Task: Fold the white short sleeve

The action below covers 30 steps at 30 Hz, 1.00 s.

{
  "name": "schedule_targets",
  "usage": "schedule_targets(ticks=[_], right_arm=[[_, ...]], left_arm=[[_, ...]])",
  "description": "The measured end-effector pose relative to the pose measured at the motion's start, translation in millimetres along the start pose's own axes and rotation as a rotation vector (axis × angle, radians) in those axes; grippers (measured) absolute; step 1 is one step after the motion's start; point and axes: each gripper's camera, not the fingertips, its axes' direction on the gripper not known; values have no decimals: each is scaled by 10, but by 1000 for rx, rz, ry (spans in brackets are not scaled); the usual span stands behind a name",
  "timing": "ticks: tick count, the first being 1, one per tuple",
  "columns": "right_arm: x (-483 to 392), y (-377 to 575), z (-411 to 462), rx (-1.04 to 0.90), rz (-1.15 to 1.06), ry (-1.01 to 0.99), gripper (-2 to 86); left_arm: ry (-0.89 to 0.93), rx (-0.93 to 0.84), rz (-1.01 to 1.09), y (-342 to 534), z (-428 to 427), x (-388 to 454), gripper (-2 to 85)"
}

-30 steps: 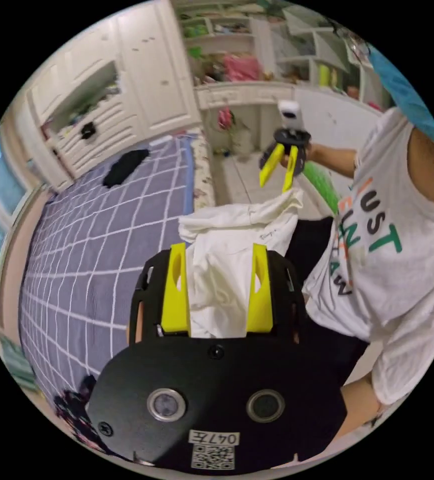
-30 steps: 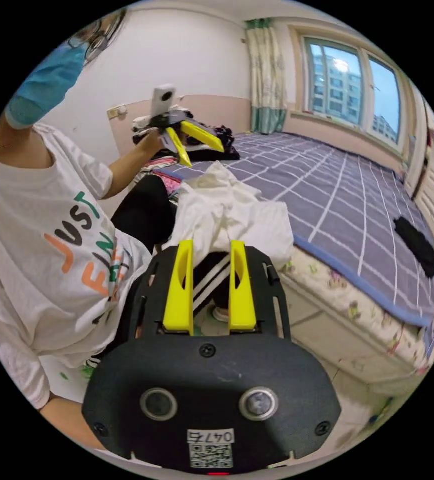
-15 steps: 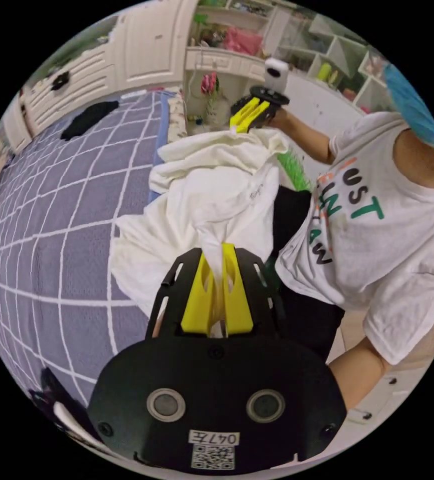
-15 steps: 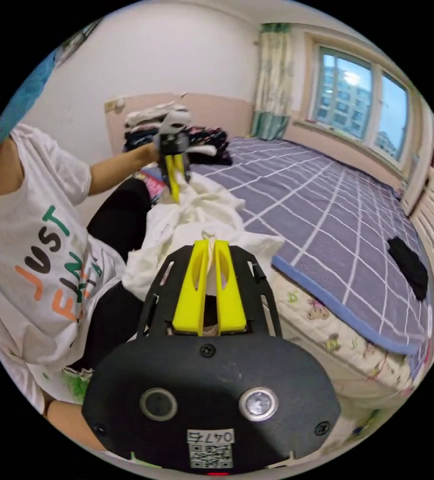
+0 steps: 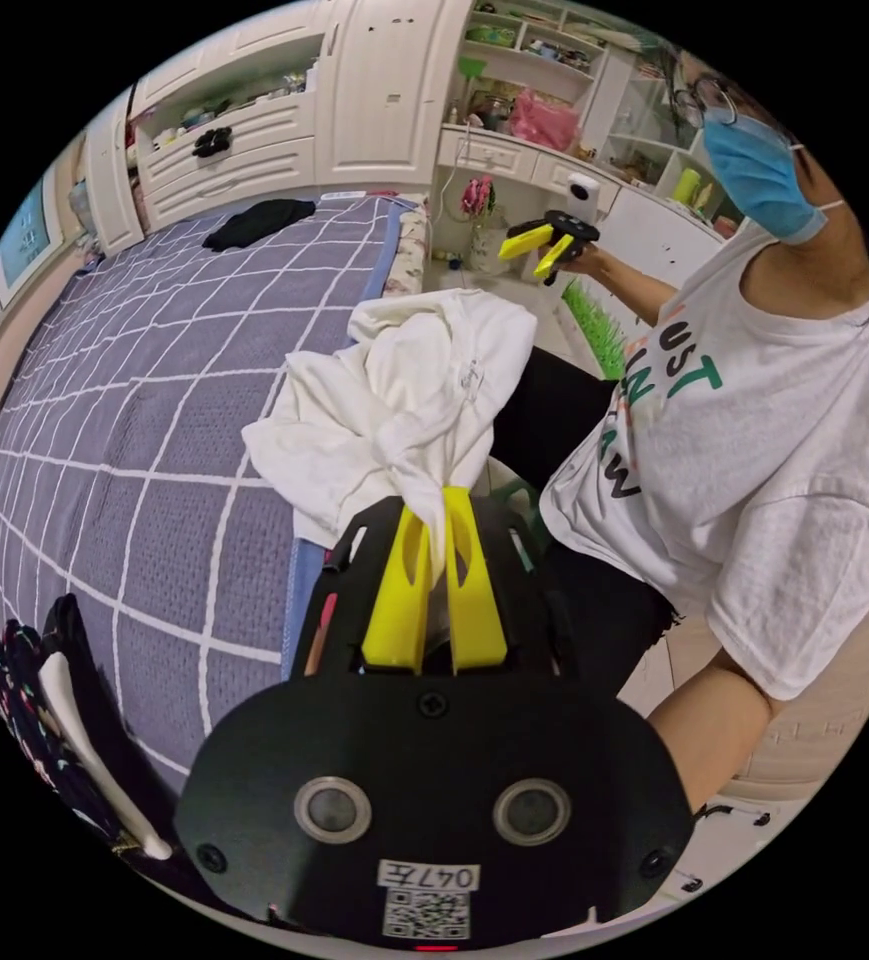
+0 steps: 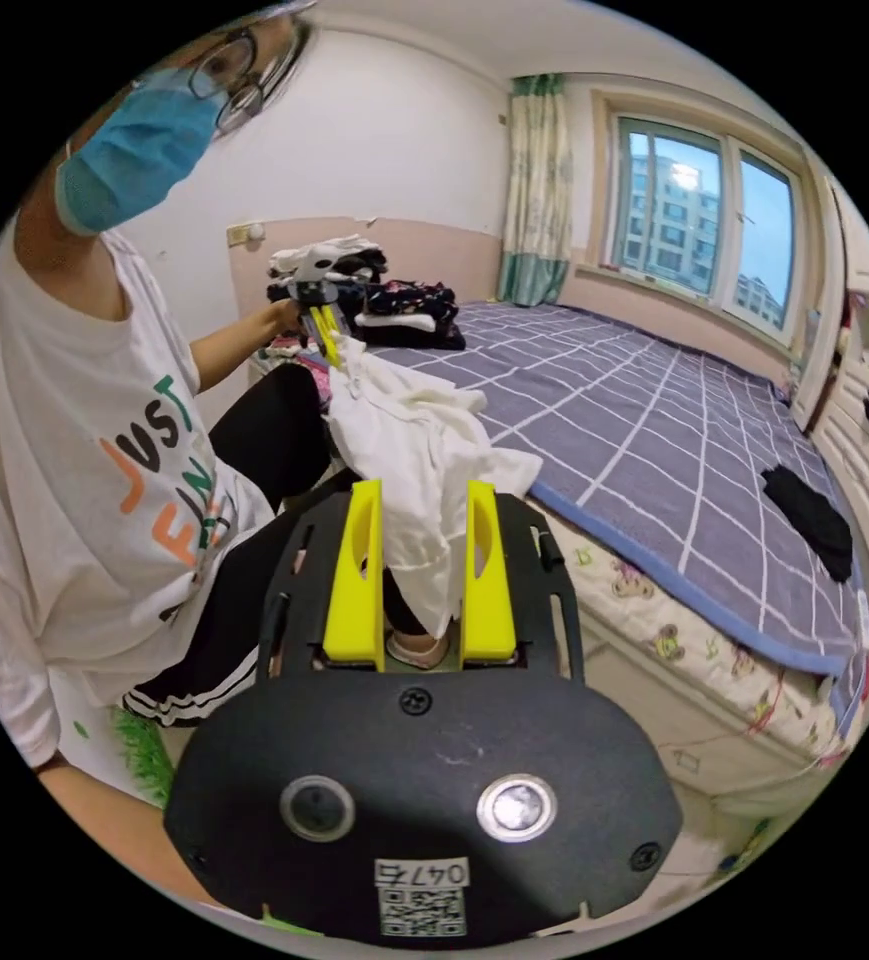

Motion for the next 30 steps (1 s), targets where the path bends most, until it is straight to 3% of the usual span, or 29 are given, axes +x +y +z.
schedule_targets(ticks=[12, 17, 21, 25, 27, 30], right_arm=[[6, -471, 573, -132, -63, -298, 5], [-555, -1025, -520, -71, -161, -56, -1], [-982, -1937, -1854, 5, -233, 233, -2], [-1200, -3083, -2752, 58, -314, 449, -2], [-1069, -3579, -2923, 81, -326, 492, -2], [-221, -4428, -2588, 6, -265, 448, -3]], left_arm=[[-36, 77, 32, 164, -345, 521, -3], [-167, 218, 2, 228, -808, 858, -3], [-316, 370, 21, 51, -1404, 1326, -4], [-534, 417, -122, -525, -2302, 1735, -4], [-545, 433, -145, -713, -2644, 1675, -4], [-501, 330, -237, -1105, -2884, 875, -4]])
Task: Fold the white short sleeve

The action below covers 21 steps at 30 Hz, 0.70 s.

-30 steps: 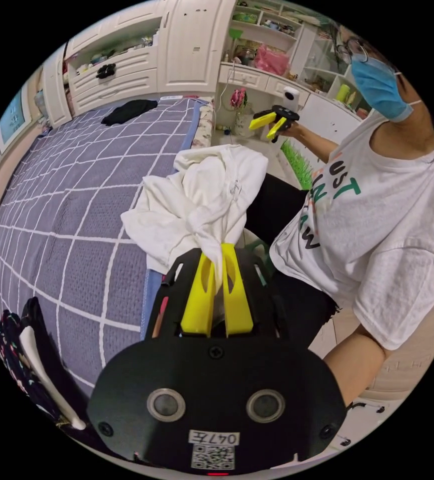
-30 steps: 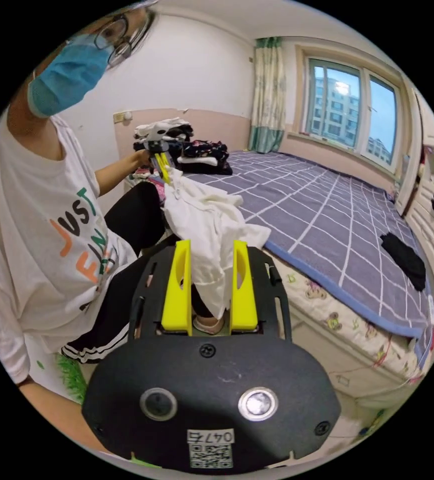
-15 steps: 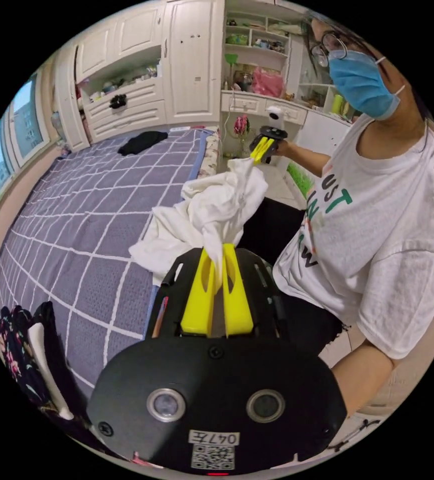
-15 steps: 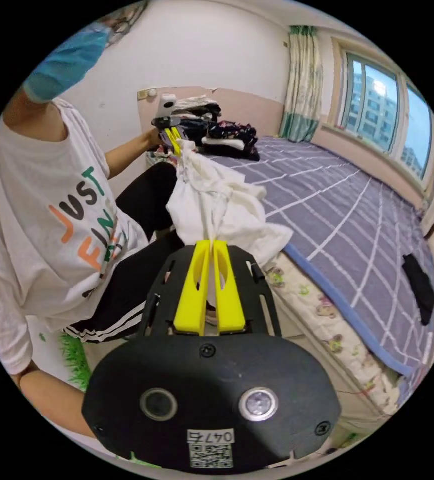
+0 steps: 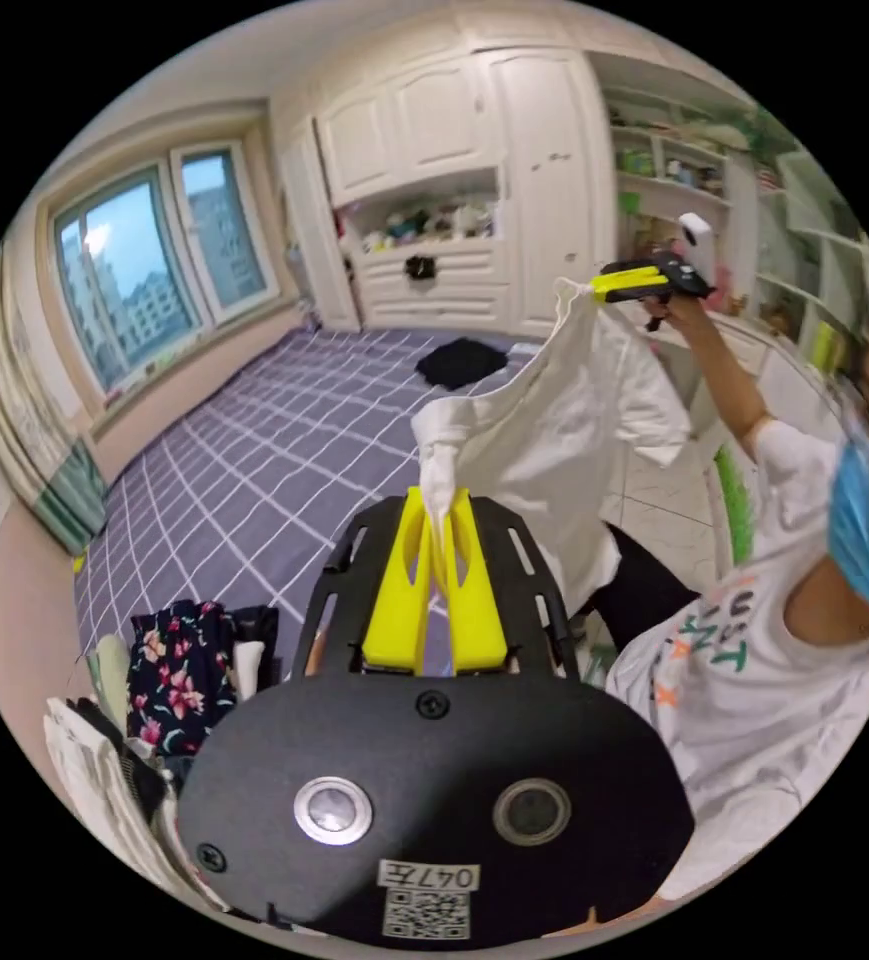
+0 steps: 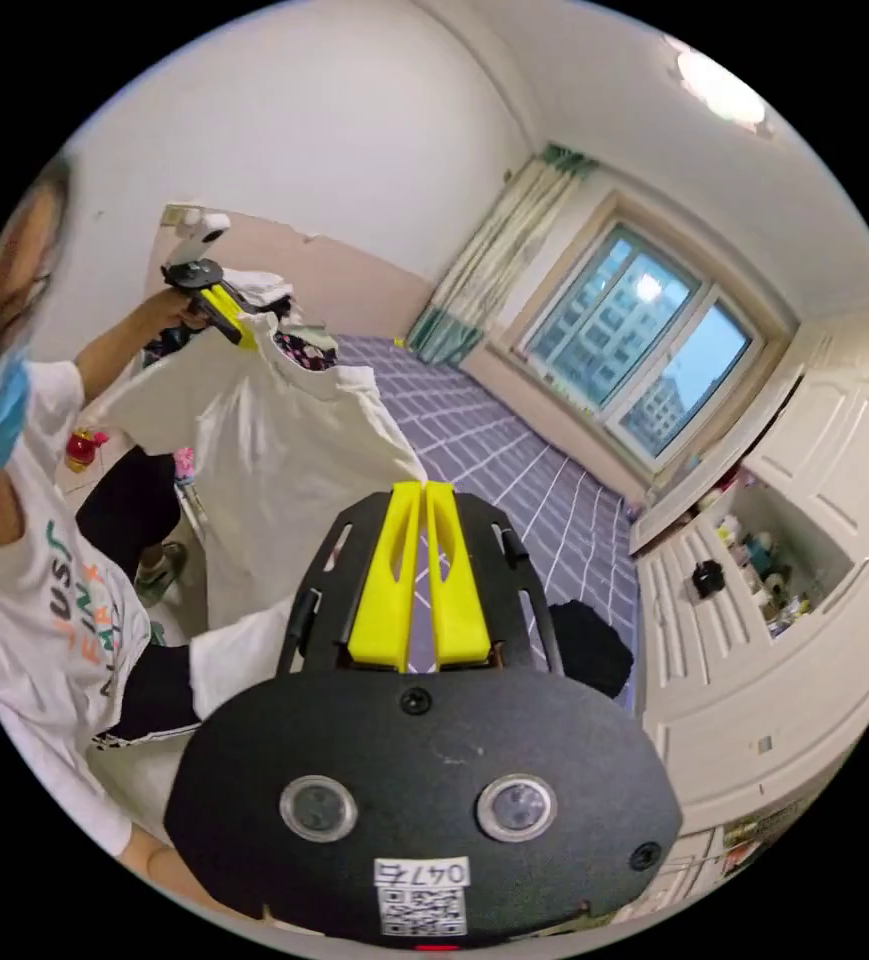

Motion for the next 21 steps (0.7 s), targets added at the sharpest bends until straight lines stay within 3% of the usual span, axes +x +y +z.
schedule_targets(ticks=[2, 4, 5, 6, 8, 11, 15, 21], right_arm=[[553, -359, 883, -123, 48, -34, -3], [1248, -874, 1918, -220, 150, 31, -4], [1388, -1024, 2040, -226, 175, 66, -4], [1581, -1344, 2028, -169, 209, 138, -4], [1630, -1765, 1638, -8, 208, 278, -4], [1434, -2127, 1036, 138, 119, 440, -3], [1041, -1929, 1020, 106, 45, 280, -3], [-459, -522, 2334, -54, -135, -95, -4]], left_arm=[[-56, -155, -100, -519, 691, -787, -4], [-169, -199, -165, -992, 1067, -1336, -4], [-257, -192, -195, -1373, 1084, -1560, -4], [-301, -176, -189, -1578, 1016, -1600, -4], [-576, -49, -70, -2247, 525, -1341, -4], [-757, 60, 87, -2519, 48, -829, -4], [-581, -39, 247, -2193, 81, -443, -4], [-187, -396, 543, -511, 1721, 558, -3]])
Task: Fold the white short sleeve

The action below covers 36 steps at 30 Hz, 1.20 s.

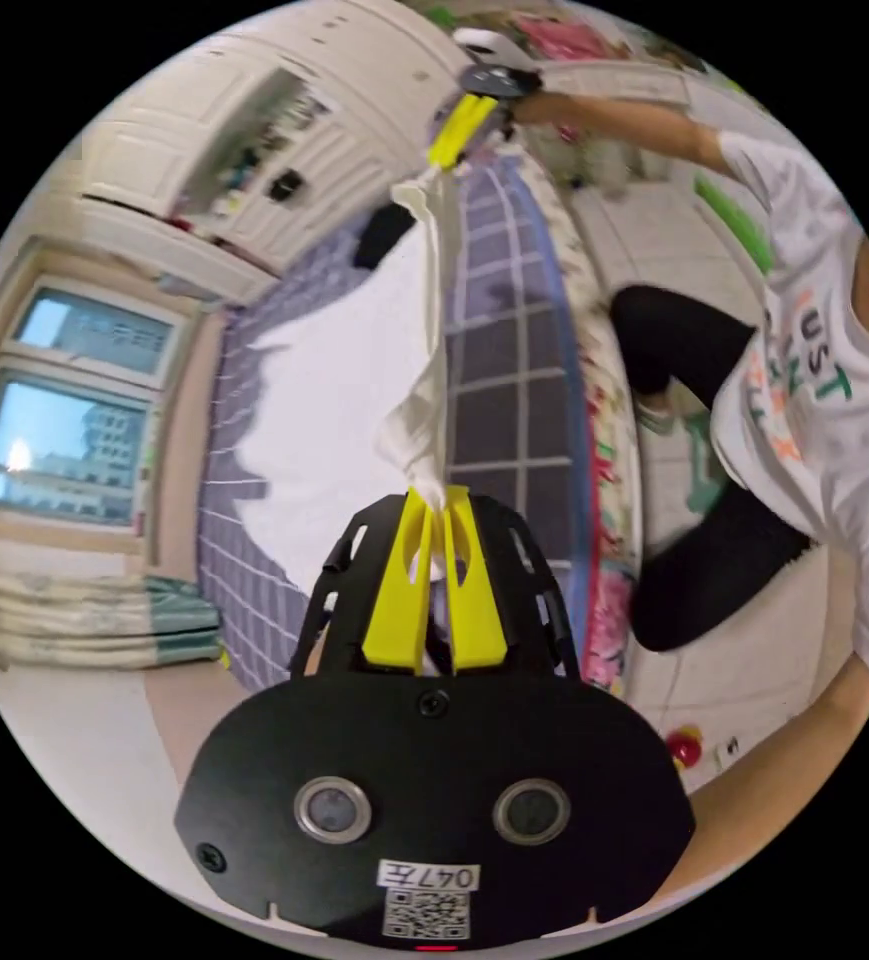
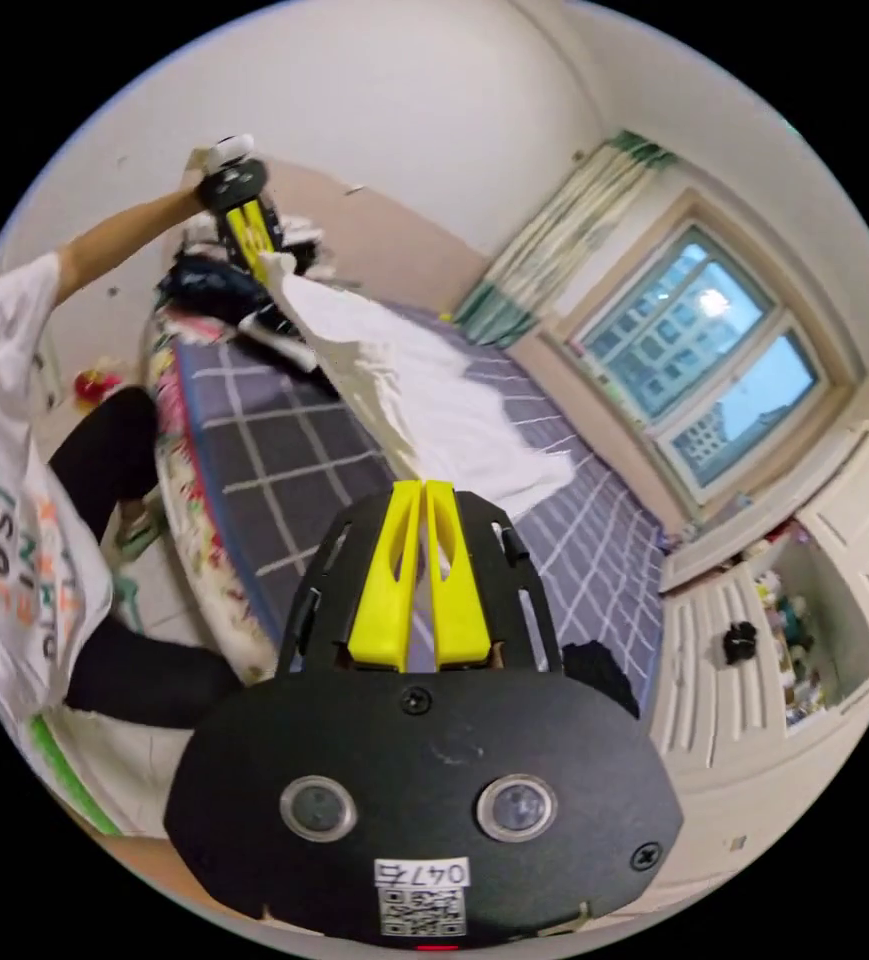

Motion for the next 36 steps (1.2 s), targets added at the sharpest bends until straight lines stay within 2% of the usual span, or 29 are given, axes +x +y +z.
schedule_targets(ticks=[5, 9, 13, 18, 21, 24, 28, 30, 32, 35, 36], right_arm=[[-1806, 1204, 1462, -139, -171, -216, -4], [-2848, 1993, 2263, -201, -135, -304, -2], [-3234, 2408, 2500, -210, -106, -358, 10], [-3342, 2951, 2662, -257, -29, -486, 53], [-3391, 3420, 2546, -293, 23, -525, 51], [-3261, 3925, 2115, -239, 82, -401, 42], [-2443, 4715, 1877, -141, 373, -211, 58], [-2112, 5044, 2033, -153, 479, -205, 77], [-1902, 5342, 2253, -169, 557, -218, 89], [-1800, 5773, 2620, -161, 661, -303, 80], [-1804, 5930, 2755, -172, 702, -346, 57]], left_arm=[[378, -153, 116, -27, 1960, 1750, -4], [487, -198, 81, -60, 2816, 2474, -2], [541, -215, 48, -81, 3204, 2926, 6], [507, -176, -173, 142, 3248, 2905, 67], [424, -89, -346, 429, 2934, 2860, 80], [311, -3, -390, 404, 2531, 2976, 73], [214, -27, -309, -399, 2627, 3190, 70], [250, 69, -341, -731, 2762, 3114, 64], [370, 179, -491, -1042, 3123, 2766, 57], [516, 48, -715, -1360, 3939, 2127, 65], [543, 54, -741, -1415, 4072, 2006, 69]])
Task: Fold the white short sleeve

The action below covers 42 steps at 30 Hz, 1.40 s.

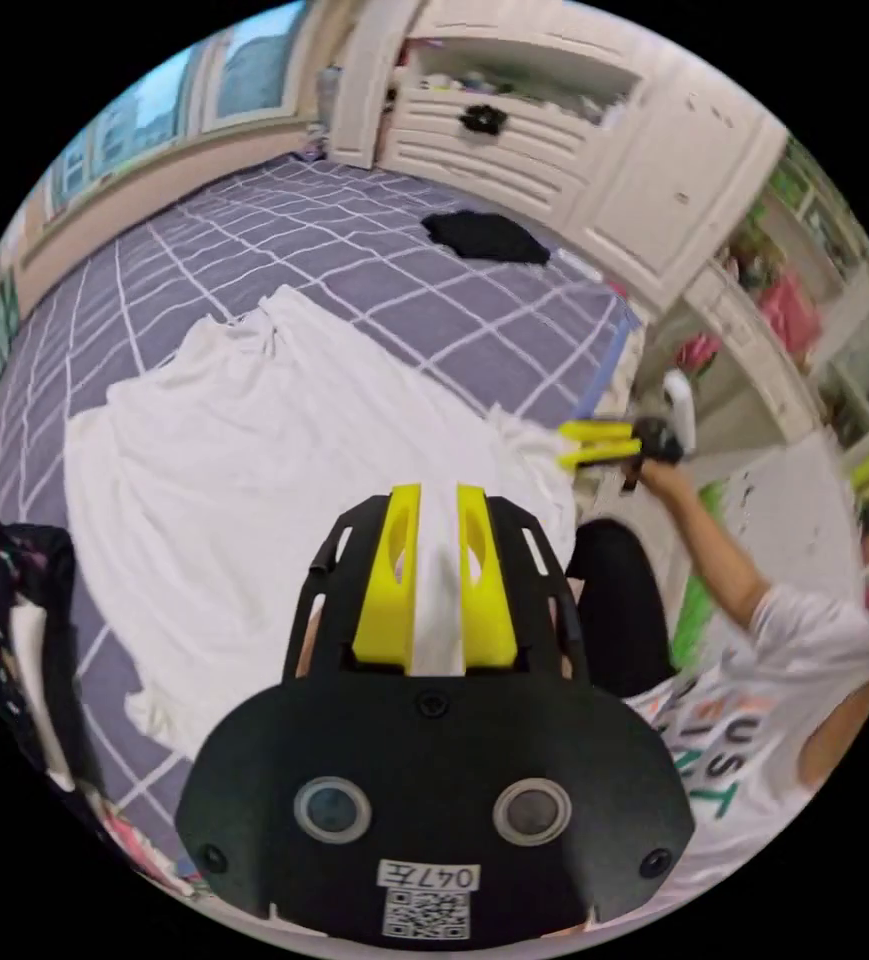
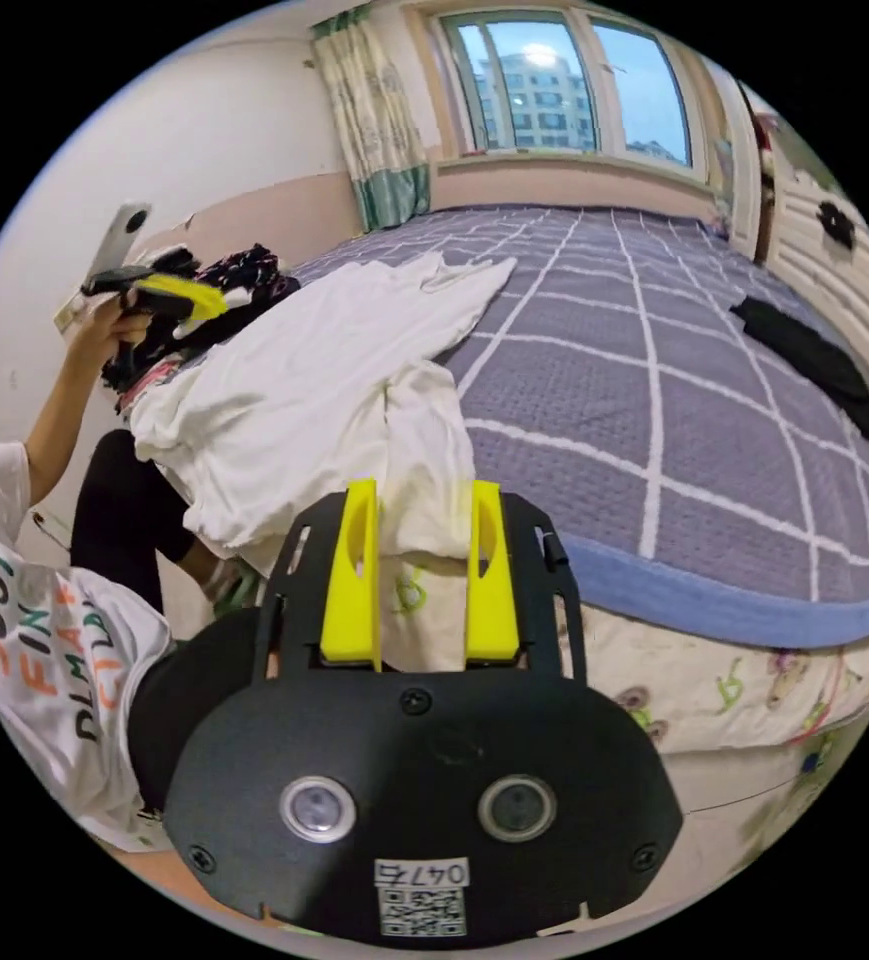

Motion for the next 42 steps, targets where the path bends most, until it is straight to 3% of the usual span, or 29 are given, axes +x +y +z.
schedule_targets(ticks=[2, 5, 10, 14, 17, 20, 28, 33, 38, 42], right_arm=[[126, 138, 79, -14, 47, -11, 16], [183, 152, -112, -80, 68, -72, 2], [-114, 173, -547, 63, 1, -71, 0], [-427, 447, -488, -23, -154, 39, 1], [-424, 637, -603, -56, -212, 113, 0], [-127, 837, -809, -25, -139, 34, 0], [228, 1325, -1394, 52, -50, -15, 0], [103, 1644, -2008, 185, -36, 119, 0], [17, 1990, -2520, 253, 5, 326, 0], [127, 2253, -2812, 207, 100, 442, 1]], left_arm=[[131, 75, -159, -539, 225, -493, 97], [173, 132, -337, -1287, 541, -1060, 115], [-109, 50, -407, -2587, 1341, -1498, 84], [-188, -66, -441, -3319, 2283, -1739, 93], [-361, -135, -419, -3562, 2780, -1725, 76], [-470, -199, -404, -3570, 3106, -1764, 46], [-449, -233, -304, -3465, 3158, -1607, -3], [-379, -57, -342, -3474, 2519, -1357, -7], [-410, 185, -214, -3646, 1895, -549, -3], [-376, 210, -161, -3722, 2014, -180, 12]])
